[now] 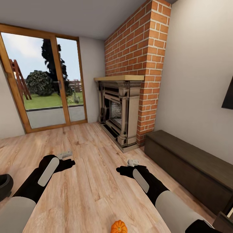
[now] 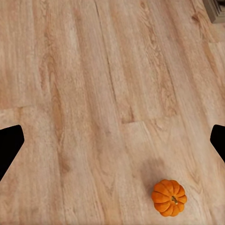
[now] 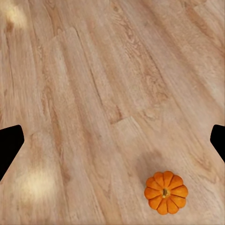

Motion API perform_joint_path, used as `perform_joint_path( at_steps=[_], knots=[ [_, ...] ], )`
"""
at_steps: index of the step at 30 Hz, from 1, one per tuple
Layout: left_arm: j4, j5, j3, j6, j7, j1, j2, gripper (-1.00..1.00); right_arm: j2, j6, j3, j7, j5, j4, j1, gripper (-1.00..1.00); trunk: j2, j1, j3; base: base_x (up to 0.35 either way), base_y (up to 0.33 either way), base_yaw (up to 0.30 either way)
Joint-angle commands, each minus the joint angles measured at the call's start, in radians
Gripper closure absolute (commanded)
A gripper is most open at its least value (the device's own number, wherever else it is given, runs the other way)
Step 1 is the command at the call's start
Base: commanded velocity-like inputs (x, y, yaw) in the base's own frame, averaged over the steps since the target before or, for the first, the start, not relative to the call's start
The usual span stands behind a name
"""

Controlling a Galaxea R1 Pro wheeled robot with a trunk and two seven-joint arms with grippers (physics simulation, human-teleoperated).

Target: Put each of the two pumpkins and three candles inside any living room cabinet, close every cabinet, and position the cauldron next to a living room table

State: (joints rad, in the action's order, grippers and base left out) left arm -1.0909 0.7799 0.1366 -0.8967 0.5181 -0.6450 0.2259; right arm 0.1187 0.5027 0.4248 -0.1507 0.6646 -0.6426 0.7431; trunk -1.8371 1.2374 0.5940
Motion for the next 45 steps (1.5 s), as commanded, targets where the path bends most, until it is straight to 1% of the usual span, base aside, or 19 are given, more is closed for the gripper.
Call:
perform_joint_path(
  at_steps=[1,6,9,14,16,20,22,23,24,28,36,38,40,41,45],
  knots=[
    [-0.001,0.01,0.003,-0.001,0.01,-0.001,0.001,-1.0,-0.001,0.002,0.004,-0.01,0.011,-0.002,0.001,-1.0,-0.008,0.004,0.004,0.0,0.0,0.0],
    [-0.001,0.01,0.003,-0.001,0.01,-0.001,0.001,-1.0,-0.001,-0.002,0.004,-0.011,0.01,-0.002,0.001,-1.0,-0.043,0.023,0.02,0.0,0.0,0.0],
    [-0.001,0.01,0.003,-0.001,0.01,-0.001,0.001,-1.0,-0.001,-0.035,0.003,-0.01,0.013,-0.002,0.001,-1.0,-0.064,0.035,0.029,0.0,0.0,0.0],
    [-0.001,0.011,0.002,-0.001,0.01,-0.001,0.001,-1.0,-0.002,-0.054,-0.007,-0.002,0.028,-0.001,0.0,-1.0,-0.099,0.054,0.045,0.0,0.0,0.0],
    [-0.001,0.011,0.002,-0.001,0.01,-0.001,0.001,-1.0,-0.001,-0.06,-0.007,0.012,0.032,-0.004,-0.001,-1.0,-0.113,0.061,0.051,0.0,0.0,0.0],
    [-0.001,0.011,0.003,-0.001,0.01,-0.001,0.001,-1.0,-0.002,-0.064,-0.012,0.076,0.033,-0.008,-0.004,-1.0,-0.141,0.077,0.064,0.0,0.0,0.0],
    [-0.001,0.011,0.003,-0.001,0.01,-0.001,0.001,-1.0,-0.003,-0.069,-0.023,0.093,0.034,-0.01,-0.005,-1.0,-0.155,0.084,0.07,0.0,0.0,0.0],
    [-0.001,0.011,0.003,-0.001,0.01,-0.001,0.001,-1.0,-0.003,-0.087,-0.067,0.112,0.034,-0.011,-0.007,-1.0,-0.162,0.088,0.073,0.0,0.0,0.0],
    [-0.001,0.011,0.003,-0.001,0.01,-0.001,0.001,-1.0,-0.003,-0.09,-0.081,0.117,0.033,-0.011,-0.007,-1.0,-0.169,0.092,0.076,0.0,0.0,0.0],
    [-0.001,0.011,0.003,-0.001,0.01,-0.001,0.001,-1.0,-0.004,-0.101,-0.104,0.124,0.032,-0.012,-0.008,-1.0,-0.197,0.107,0.089,0.0,0.0,0.0],
    [-0.001,0.012,0.003,-0.001,0.008,-0.001,0.001,-1.0,-0.004,-0.115,-0.107,0.127,0.029,-0.014,-0.008,-1.0,-0.253,0.138,0.114,0.0,0.0,0.0],
    [-0.001,0.012,0.002,-0.001,0.001,-0.001,0.001,-1.0,-0.004,-0.122,-0.11,0.127,0.03,-0.013,-0.008,-1.0,-0.267,0.146,0.12,0.0,0.0,0.0],
    [-0.001,0.012,0.0,-0.001,-0.018,-0.001,0.003,-1.0,-0.004,-0.128,-0.114,0.121,0.031,-0.012,-0.008,-1.0,-0.281,0.153,0.127,0.0,0.0,0.0],
    [-0.001,0.012,-0.001,-0.001,-0.039,-0.001,0.005,-1.0,-0.004,-0.128,-0.117,0.117,0.031,-0.011,-0.008,-1.0,-0.288,0.157,0.13,0.0,0.0,0.0],
    [-0.003,0.011,-0.002,-0.001,-0.088,-0.001,0.006,-1.0,-0.003,-0.127,-0.122,0.109,0.033,-0.004,-0.008,-1.0,-0.316,0.173,0.142,0.0,0.0,0.0]
  ],
)
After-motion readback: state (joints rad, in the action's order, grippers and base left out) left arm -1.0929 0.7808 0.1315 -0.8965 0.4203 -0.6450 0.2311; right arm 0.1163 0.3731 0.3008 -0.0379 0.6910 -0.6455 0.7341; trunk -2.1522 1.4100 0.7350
